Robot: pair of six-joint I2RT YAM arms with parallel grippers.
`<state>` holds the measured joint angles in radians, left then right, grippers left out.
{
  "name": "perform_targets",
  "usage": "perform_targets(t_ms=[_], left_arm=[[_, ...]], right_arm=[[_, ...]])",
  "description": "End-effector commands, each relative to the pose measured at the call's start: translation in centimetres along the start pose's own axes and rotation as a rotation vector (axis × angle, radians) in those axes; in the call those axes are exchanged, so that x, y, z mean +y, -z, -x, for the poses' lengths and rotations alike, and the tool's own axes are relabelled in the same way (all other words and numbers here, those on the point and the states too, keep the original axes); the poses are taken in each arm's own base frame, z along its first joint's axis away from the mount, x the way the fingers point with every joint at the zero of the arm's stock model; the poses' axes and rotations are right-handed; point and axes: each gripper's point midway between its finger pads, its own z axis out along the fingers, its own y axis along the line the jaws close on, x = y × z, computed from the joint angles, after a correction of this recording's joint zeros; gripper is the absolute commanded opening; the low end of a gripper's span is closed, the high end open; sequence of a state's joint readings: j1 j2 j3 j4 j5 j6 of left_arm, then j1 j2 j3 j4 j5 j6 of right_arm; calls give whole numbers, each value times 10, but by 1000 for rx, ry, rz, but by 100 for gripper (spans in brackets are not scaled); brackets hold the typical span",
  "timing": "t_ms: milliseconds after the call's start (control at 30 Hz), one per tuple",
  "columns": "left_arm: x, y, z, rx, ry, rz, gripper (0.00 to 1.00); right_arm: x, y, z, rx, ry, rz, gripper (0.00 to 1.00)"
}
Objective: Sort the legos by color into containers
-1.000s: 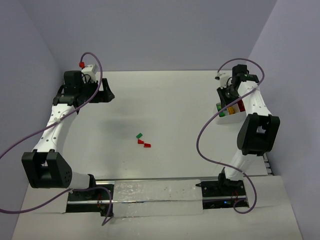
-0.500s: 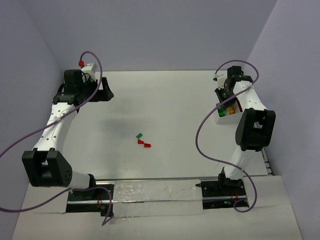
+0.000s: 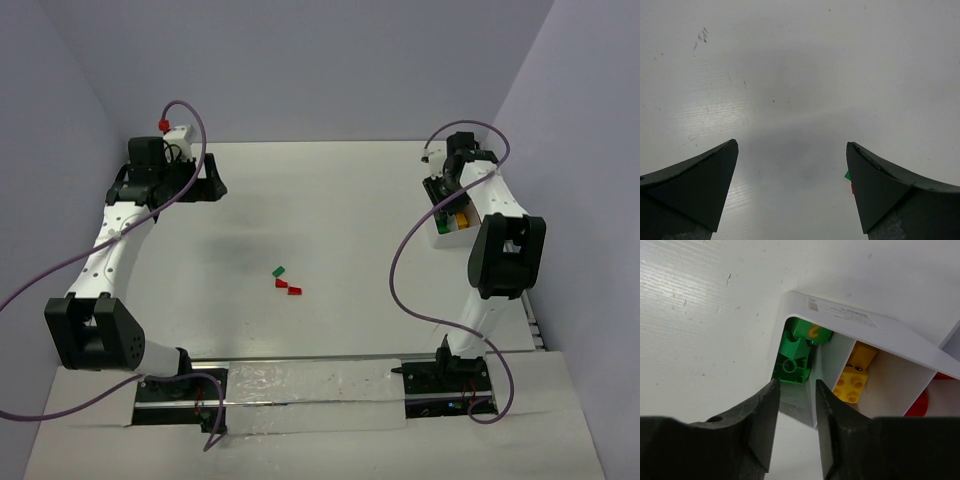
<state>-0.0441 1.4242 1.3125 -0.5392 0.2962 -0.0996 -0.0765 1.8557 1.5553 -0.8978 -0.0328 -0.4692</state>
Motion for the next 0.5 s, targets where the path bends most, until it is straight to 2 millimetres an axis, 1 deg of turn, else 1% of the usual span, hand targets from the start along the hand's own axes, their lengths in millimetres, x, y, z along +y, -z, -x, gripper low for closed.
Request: perform_targets(t_ms=[0,33,100,133,167,200,267,333,367,400,433,467], left_arm=[[-2,7,21,-45,-22,6,99],[-2,8,22,-47,-22,7,99],[-4,10,23,-55,-29,0,99],[-5,11,24,-59,-34,-6,99],[-7,13,24,-63,-37,-13,99],[-8,14,24,-65,-39,-23,99],[-10,17,25,-73,-41,-37,99],[-10,22,30,-86,-13,-75,99],[-13,23,30,-84,-2,-99,99],[-9,27,31,-80,38,-128,99],[-2,28,33,-80,61,-128,99],[2,29,34,-78,80,-135,99]], right_arm=[[-7,25,26,-80,1,-47,47],[-6,31,30,-95,1,-42,47],[8,50,42,-163,23,-3,47],[17,61,49,-200,41,17,47],[28,67,54,-225,61,43,47],[44,74,60,-250,87,83,46],[82,84,68,-283,154,158,46],[155,93,74,-325,246,336,46],[177,95,74,-332,265,394,46],[207,98,72,-335,276,487,46],[235,96,70,-332,306,536,46],[246,94,66,-323,315,563,46]])
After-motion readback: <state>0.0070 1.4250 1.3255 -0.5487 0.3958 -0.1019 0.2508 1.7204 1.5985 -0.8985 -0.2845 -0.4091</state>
